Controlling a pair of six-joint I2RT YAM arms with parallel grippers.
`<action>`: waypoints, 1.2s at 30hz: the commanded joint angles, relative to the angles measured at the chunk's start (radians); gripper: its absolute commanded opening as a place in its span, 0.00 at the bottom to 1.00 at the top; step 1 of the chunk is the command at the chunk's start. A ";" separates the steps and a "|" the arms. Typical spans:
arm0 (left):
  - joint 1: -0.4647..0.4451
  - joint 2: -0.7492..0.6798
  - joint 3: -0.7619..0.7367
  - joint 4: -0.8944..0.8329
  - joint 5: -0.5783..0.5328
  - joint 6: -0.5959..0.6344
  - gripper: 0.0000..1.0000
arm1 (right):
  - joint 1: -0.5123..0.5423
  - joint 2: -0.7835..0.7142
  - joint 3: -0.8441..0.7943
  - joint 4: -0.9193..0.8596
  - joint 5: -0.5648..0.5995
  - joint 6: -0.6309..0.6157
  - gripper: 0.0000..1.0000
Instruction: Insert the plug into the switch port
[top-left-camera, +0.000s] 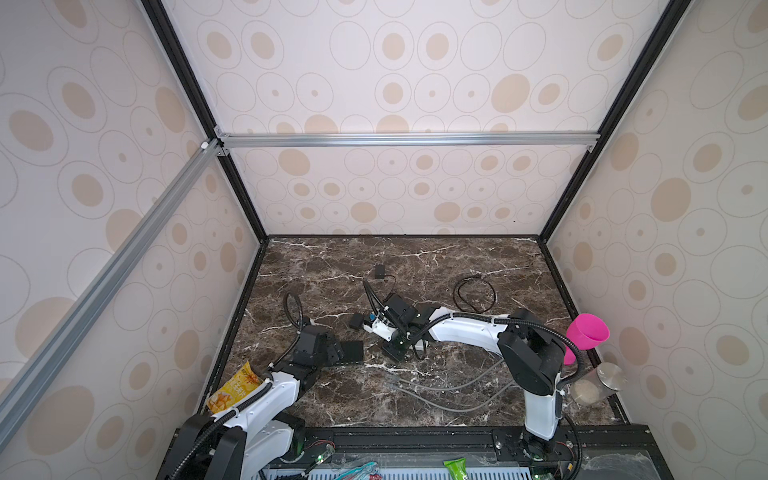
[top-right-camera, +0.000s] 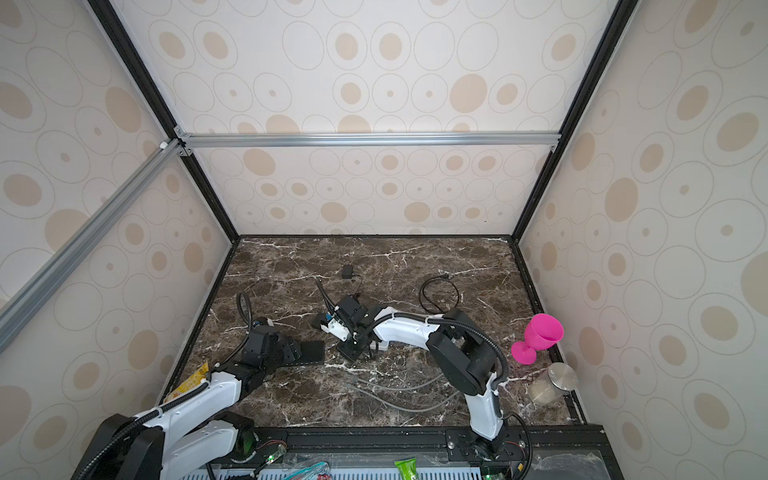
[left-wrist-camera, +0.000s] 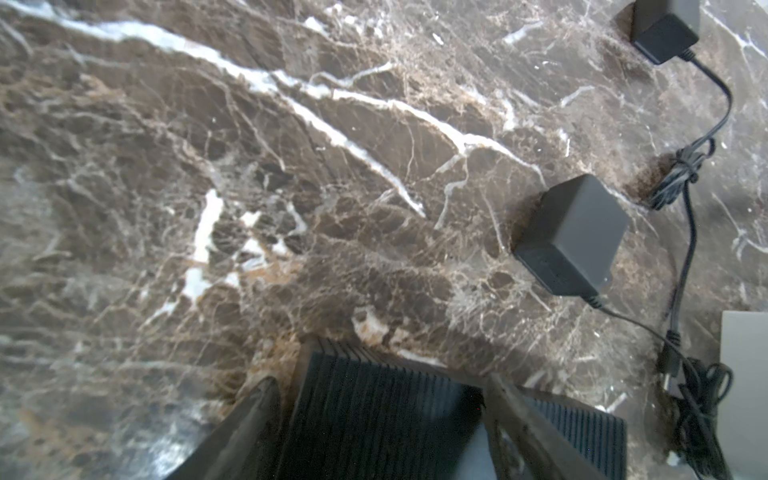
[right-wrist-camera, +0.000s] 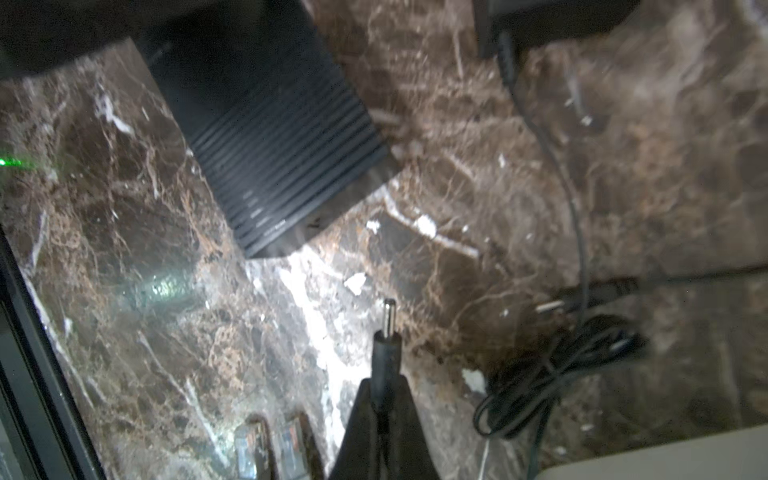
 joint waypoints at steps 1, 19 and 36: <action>0.000 0.043 0.021 -0.071 -0.023 0.021 0.79 | -0.012 0.053 0.058 -0.035 -0.037 -0.044 0.00; 0.000 -0.182 0.047 -0.233 -0.047 -0.055 0.98 | -0.041 0.252 0.301 -0.001 -0.133 0.087 0.00; 0.001 -0.231 -0.004 -0.210 -0.043 -0.080 0.98 | -0.008 0.224 0.246 -0.003 -0.166 0.095 0.00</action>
